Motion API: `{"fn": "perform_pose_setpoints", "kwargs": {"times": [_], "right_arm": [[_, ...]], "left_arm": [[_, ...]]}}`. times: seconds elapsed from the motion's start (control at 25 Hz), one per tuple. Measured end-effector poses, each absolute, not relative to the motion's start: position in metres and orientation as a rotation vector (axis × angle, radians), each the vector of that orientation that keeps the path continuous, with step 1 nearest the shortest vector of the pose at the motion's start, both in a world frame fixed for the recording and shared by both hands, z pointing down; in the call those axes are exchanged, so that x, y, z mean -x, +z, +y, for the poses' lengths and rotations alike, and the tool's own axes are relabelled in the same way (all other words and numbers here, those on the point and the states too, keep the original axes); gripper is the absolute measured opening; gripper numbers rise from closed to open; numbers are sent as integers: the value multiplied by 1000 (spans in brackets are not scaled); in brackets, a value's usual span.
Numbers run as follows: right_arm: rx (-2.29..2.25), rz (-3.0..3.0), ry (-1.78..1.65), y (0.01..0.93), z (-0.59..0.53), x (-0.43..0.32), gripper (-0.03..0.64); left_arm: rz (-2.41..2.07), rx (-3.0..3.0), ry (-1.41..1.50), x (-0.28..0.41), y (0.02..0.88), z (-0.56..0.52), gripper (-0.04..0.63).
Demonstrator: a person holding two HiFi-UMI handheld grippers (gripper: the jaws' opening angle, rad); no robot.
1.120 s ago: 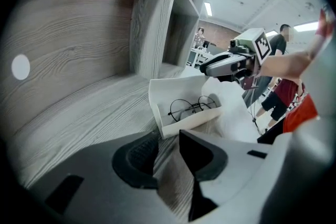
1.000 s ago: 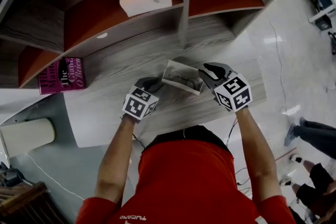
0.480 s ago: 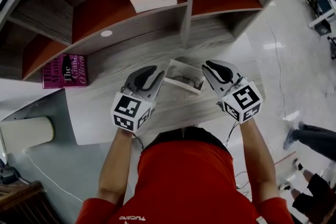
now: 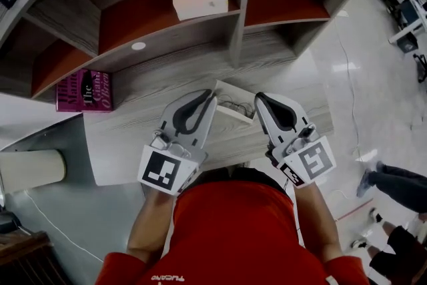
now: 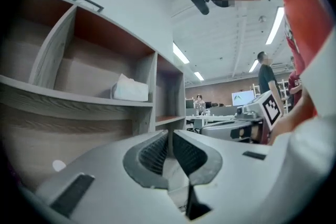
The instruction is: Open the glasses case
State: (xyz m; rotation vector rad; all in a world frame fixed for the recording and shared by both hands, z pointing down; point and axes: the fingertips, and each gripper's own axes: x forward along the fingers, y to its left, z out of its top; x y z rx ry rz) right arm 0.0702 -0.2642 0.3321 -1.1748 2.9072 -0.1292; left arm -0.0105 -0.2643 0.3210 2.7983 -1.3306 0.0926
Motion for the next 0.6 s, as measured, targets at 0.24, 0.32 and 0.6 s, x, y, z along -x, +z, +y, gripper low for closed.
{"fn": "perform_pose_setpoints", "kwargs": {"times": [0.24,0.32,0.6], "right_arm": [[1163,2781,-30,293,-246,-68,5],[1164,2775,-9,289,-243,-66,5],[1187,2781,28,287,-238,-68,3]], "left_arm": [[-1371,-2858,10,14,297,-254,14],[-1382,-2872,-12,16,294,-252,11],[-1380,-2882,-25,15,293,-247,8]]}}
